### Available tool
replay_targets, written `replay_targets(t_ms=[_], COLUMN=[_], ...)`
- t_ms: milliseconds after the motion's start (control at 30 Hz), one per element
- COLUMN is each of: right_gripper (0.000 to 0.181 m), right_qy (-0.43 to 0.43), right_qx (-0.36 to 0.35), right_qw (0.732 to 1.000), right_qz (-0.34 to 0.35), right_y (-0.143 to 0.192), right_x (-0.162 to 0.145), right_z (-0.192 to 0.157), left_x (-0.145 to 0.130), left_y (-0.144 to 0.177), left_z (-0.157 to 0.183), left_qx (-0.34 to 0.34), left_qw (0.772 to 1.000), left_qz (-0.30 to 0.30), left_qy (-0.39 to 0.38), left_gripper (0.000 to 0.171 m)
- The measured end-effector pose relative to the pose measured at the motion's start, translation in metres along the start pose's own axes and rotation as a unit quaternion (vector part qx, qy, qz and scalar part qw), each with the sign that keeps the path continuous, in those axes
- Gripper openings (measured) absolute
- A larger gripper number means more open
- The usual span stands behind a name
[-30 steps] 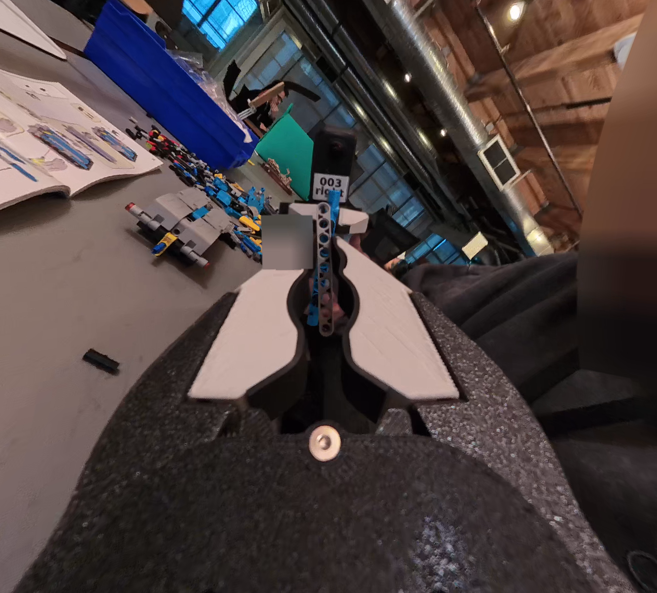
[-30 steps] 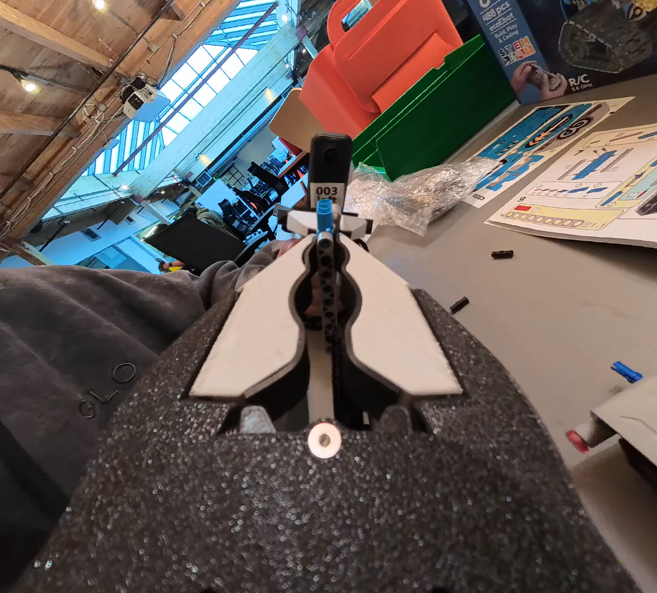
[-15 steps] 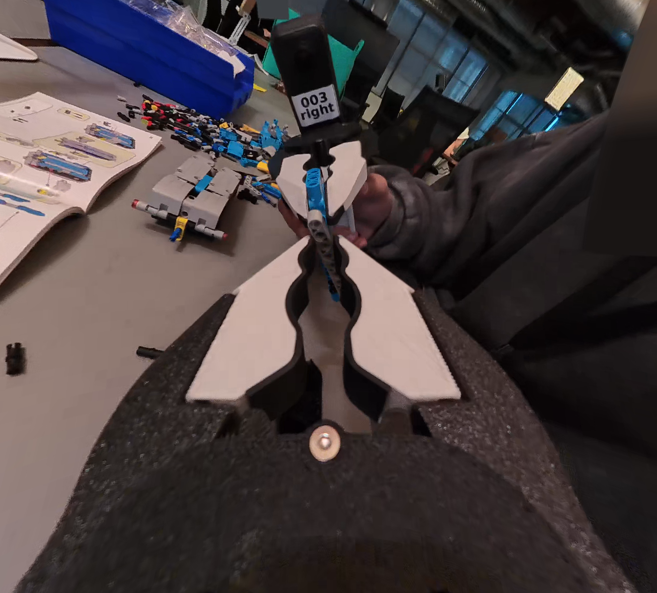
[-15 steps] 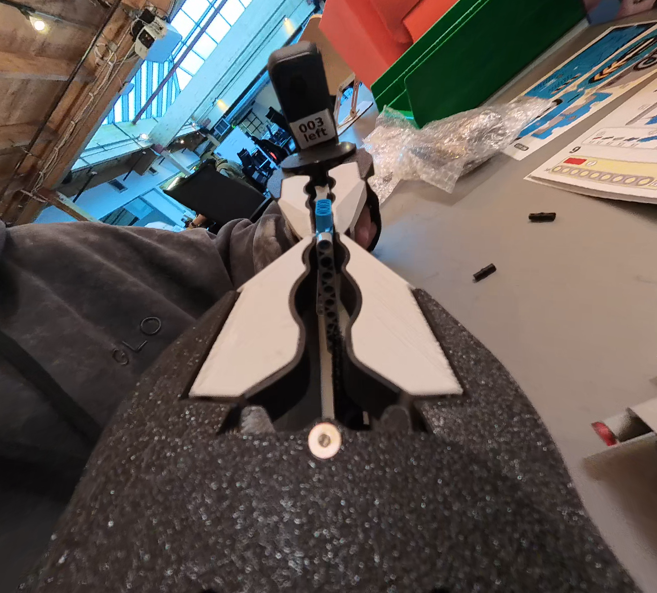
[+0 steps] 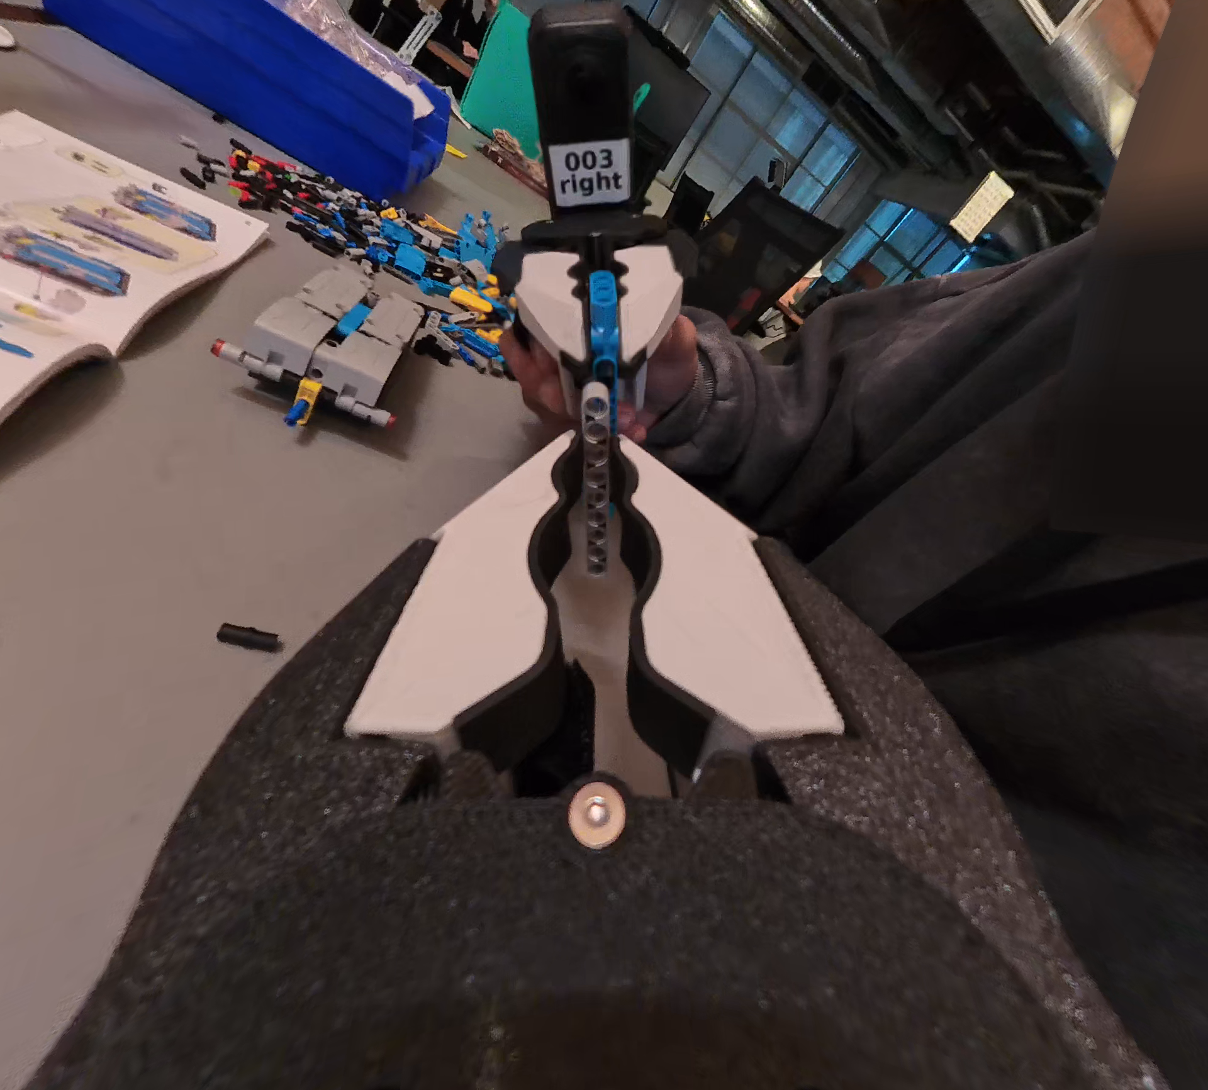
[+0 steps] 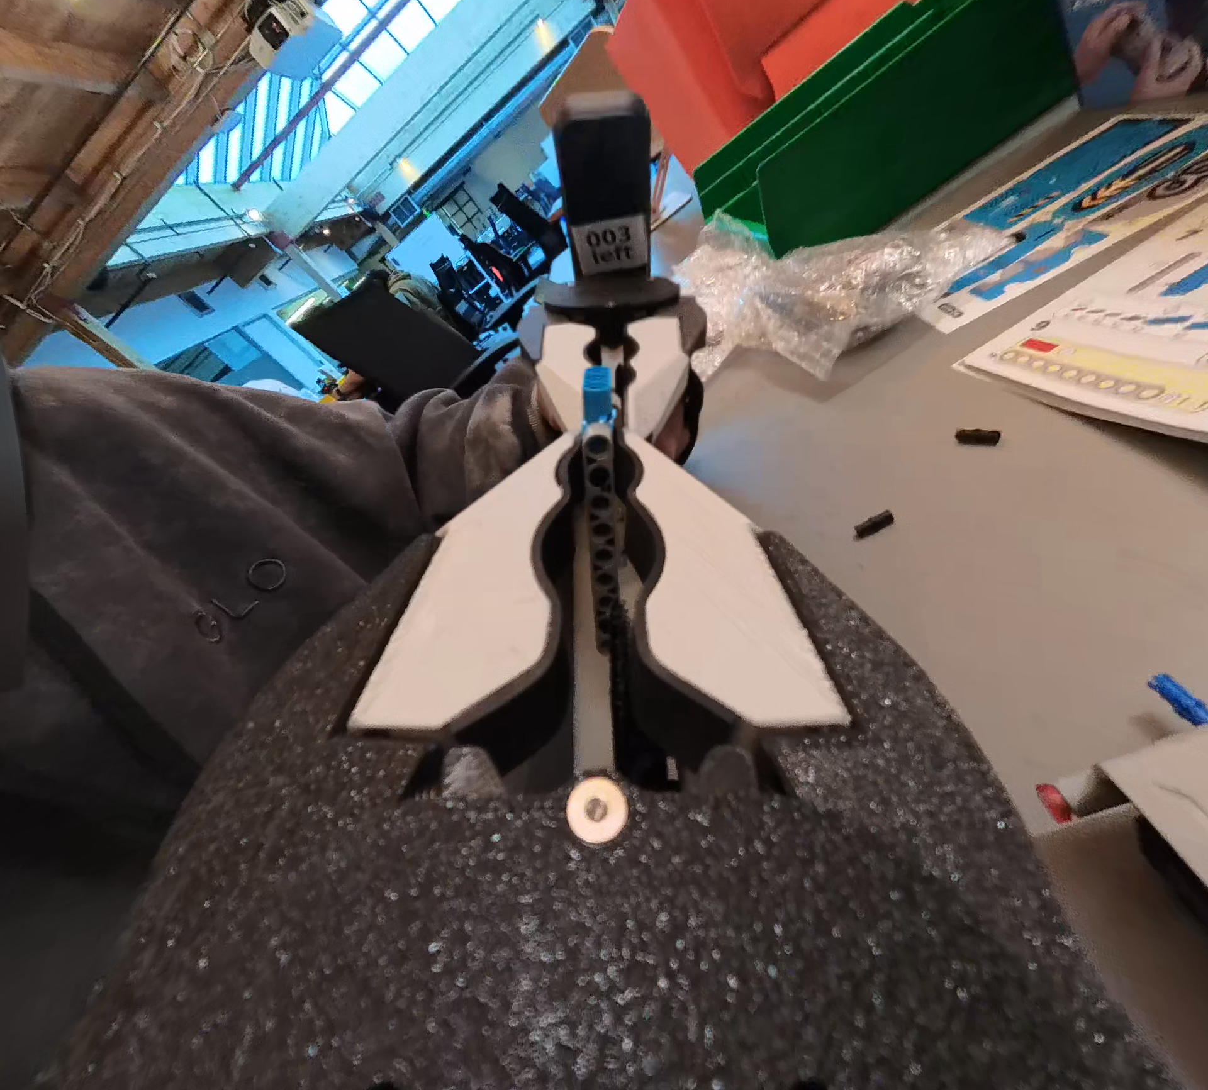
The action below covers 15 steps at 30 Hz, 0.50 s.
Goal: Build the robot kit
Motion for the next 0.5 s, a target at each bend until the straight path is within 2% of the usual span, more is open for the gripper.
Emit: replay_targets(t_ms=[100, 233, 500], right_gripper=[0.006, 0.006, 0.006], right_qy=[-0.004, 0.0, -0.003], right_qx=[-0.007, -0.01, -0.016], right_qw=[1.0, 1.0, 0.999], right_qz=[-0.022, -0.027, -0.034], right_y=[-0.003, -0.004, -0.006], right_x=[-0.008, -0.01, -0.013], right_z=[0.003, 0.003, 0.005], left_x=[-0.004, 0.001, -0.004], left_y=[-0.004, 0.0, -0.002], left_z=[0.0, -0.003, -0.005], left_qx=[-0.014, -0.012, -0.007], left_qw=[1.0, 1.0, 1.0], left_qz=[-0.004, 0.014, 0.002], left_qy=[0.015, 0.024, 0.018], left_gripper=[0.006, 0.005, 0.006])
Point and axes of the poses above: each gripper's, where its closed fingertips meet, y back along the fingers, x out of its top, z = x × y across the jaws, the point moved 2 cm from there along y, back along the fingers, and after that the axes turned 11 degrees about y, right-handed, at the moved point
